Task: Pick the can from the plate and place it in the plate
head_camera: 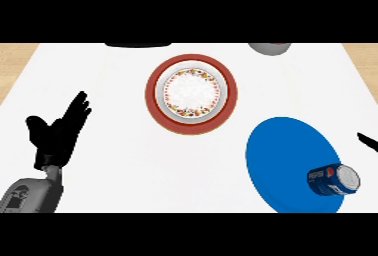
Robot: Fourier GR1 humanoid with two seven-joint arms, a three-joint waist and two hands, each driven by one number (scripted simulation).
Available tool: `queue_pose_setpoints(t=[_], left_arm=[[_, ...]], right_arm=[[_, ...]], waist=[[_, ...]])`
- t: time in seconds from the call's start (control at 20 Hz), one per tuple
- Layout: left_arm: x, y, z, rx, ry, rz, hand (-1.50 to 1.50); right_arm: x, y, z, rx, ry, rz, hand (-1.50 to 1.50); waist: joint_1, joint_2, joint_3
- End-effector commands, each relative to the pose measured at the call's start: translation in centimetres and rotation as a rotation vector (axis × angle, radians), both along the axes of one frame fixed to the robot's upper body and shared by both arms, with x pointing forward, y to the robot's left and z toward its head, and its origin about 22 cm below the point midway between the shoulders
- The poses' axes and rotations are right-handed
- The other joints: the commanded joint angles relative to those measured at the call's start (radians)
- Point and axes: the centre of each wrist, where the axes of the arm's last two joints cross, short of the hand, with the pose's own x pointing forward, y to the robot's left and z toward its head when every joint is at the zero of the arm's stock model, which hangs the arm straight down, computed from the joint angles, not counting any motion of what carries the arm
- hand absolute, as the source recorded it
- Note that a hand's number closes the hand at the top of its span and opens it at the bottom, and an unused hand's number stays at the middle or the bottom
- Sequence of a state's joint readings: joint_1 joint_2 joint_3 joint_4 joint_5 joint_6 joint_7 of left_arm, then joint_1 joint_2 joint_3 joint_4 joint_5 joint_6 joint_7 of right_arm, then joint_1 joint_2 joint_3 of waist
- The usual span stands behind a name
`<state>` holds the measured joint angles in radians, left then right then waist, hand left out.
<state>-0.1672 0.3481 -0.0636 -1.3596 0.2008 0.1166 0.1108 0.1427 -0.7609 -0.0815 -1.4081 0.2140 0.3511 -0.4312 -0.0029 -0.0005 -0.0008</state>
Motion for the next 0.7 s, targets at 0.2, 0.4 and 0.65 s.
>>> queue_pose_setpoints(t=[0.2,0.4,0.65], left_arm=[[-0.1,-2.2,0.1,0.003,-0.013,-0.008,0.00],[-0.5,0.4,-0.4,-0.002,0.007,-0.013,0.00],[0.3,-2.4,0.7,0.005,0.006,0.017,0.00]], right_arm=[[1.3,2.4,1.0,-0.118,0.078,0.027,-1.50],[3.1,2.4,-0.2,-0.146,0.131,0.054,-1.50],[1.8,4.3,-0.2,-0.174,0.123,0.044,-1.50]], waist=[[0.000,0.000,0.000],[0.005,0.001,0.001],[0.000,0.000,0.001]])
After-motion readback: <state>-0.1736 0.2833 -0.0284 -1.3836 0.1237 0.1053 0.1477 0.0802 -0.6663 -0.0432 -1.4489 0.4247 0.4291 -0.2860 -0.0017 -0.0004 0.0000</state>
